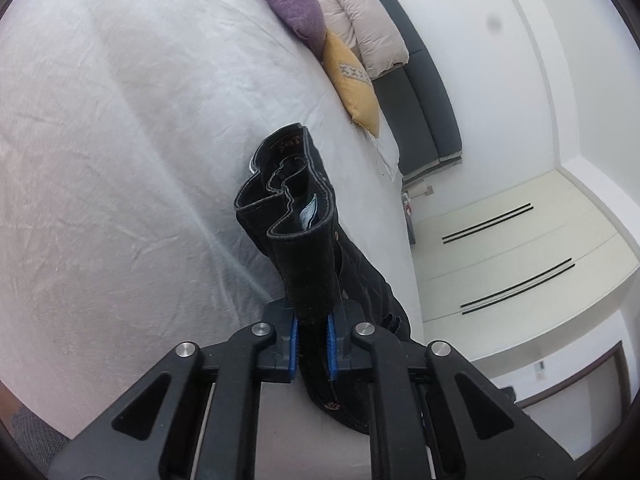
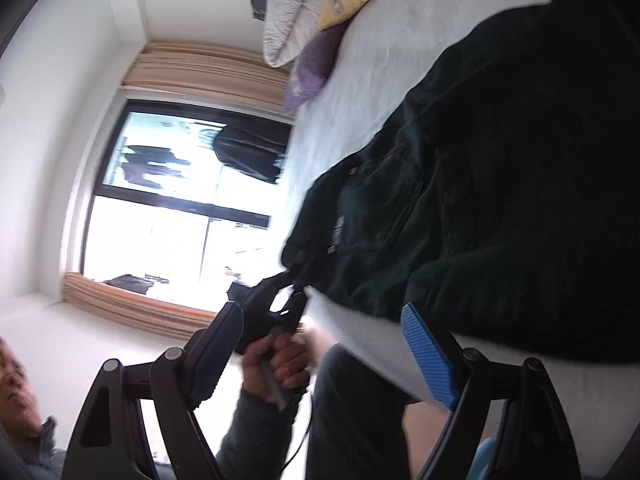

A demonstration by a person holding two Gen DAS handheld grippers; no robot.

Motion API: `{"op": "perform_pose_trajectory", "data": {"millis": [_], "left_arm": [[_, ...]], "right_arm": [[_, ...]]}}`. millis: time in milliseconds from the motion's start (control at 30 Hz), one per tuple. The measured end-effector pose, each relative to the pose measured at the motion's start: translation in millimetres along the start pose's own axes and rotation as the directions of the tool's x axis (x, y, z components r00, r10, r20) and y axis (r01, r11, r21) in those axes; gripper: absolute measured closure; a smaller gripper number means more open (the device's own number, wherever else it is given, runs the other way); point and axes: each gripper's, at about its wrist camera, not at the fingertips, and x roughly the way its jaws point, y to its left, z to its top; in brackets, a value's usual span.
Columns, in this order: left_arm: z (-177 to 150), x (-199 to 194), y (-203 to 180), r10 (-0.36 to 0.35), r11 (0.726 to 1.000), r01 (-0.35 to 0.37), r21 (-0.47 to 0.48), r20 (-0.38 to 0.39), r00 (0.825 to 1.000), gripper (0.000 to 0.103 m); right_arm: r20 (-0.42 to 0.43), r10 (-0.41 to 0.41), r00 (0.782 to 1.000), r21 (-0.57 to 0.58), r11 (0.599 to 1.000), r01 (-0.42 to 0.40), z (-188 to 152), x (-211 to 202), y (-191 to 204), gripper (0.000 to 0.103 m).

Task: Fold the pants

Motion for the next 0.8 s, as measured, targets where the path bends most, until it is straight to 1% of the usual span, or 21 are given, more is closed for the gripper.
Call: {"op": "perform_pose_trajectory", "data": {"millis": [67,133,200,233,300,333,367,400,433,467,500,533,567,600,633,667,700,733,800], "left_arm": [[2,1,-5,0.013,1.000,-0.013,0.014,0.007,1.000,0.095],[1,-4,-7,0.020,1.000,-0.020,0.014,0.007,1.000,0.095],[2,-4,-10,0.031,0.999,-0.031,0.026,0.006,0.999,0.096],[-3,-16,-14,0.037,0.998,-0.038,0.041,0.006,0.999,0.096],[-6,-17,-31,0.080,0.990,-0.081,0.118,0.010,0.997,0.096],[-8,-13,-52,0.121,0.972,-0.121,0.204,0.012,0.993,0.096],[-13,-10,-73,0.160,0.943,-0.158,0.292,0.018,0.987,0.096],[-20,-4,-97,0.197,0.900,-0.193,0.392,0.029,0.980,0.096],[-31,3,-125,0.231,0.835,-0.221,0.503,0.044,0.972,0.096],[-48,13,-154,0.258,0.751,-0.240,0.615,0.060,0.964,0.096],[-62,20,-171,0.273,0.684,-0.244,0.687,0.068,0.959,0.096],[-92,36,-200,0.296,0.547,-0.238,0.803,0.080,0.952,0.096],[-113,45,-213,0.308,0.463,-0.226,0.857,0.083,0.948,0.096],[-132,57,-222,0.318,0.396,-0.206,0.895,0.076,0.945,0.096],[-153,69,-230,0.328,0.347,-0.171,0.922,0.052,0.943,0.096],[-165,77,-234,0.332,0.329,-0.151,0.932,0.035,0.943,0.096],[-172,80,-236,0.334,0.320,-0.141,0.937,0.028,0.942,0.096],[-182,86,-239,0.342,0.303,-0.133,0.944,0.023,0.939,0.096],[-194,92,-244,0.352,0.260,-0.136,0.956,0.038,0.935,0.097]], "right_arm": [[0.017,-0.045,0.999,0.012,0.999,0.045,9,2,-2,0.018],[0.029,-0.103,0.994,-0.002,0.995,0.103,19,5,-2,0.018],[0.032,-0.144,0.989,-0.022,0.989,0.145,28,7,-1,0.018],[0.028,-0.163,0.986,-0.025,0.986,0.164,33,8,-1,0.018],[0.021,-0.193,0.981,-0.037,0.980,0.193,40,9,-2,0.017],[0.018,-0.208,0.978,-0.044,0.977,0.208,44,10,-2,0.015],[0.012,-0.221,0.975,-0.049,0.974,0.221,50,10,-3,0.014],[0.007,-0.222,0.975,-0.051,0.974,0.222,54,10,-3,0.014],[0.007,-0.218,0.976,-0.054,0.974,0.218,61,8,-4,0.014],[0.013,-0.210,0.978,-0.055,0.976,0.211,66,5,-4,0.013],[0.021,-0.197,0.980,-0.055,0.979,0.197,71,1,-4,0.012],[0.032,-0.177,0.984,-0.052,0.983,0.179,76,-4,-5,0.009],[0.048,-0.152,0.987,-0.044,0.987,0.155,81,-10,-7,0.006],[0.058,-0.136,0.989,-0.035,0.990,0.138,85,-15,-10,0.005],[0.061,-0.112,0.992,-0.021,0.993,0.114,89,-20,-13,0.003],[0.054,-0.087,0.995,-0.007,0.996,0.087,92,-24,-18,0.003],[0.043,-0.077,0.996,0.001,0.997,0.077,94,-27,-22,0.003],[0.034,-0.072,0.997,0.009,0.997,0.072,95,-29,-26,0.003],[0.021,-0.062,0.998,0.024,0.998,0.062,95,-33,-36,0.003]]}}
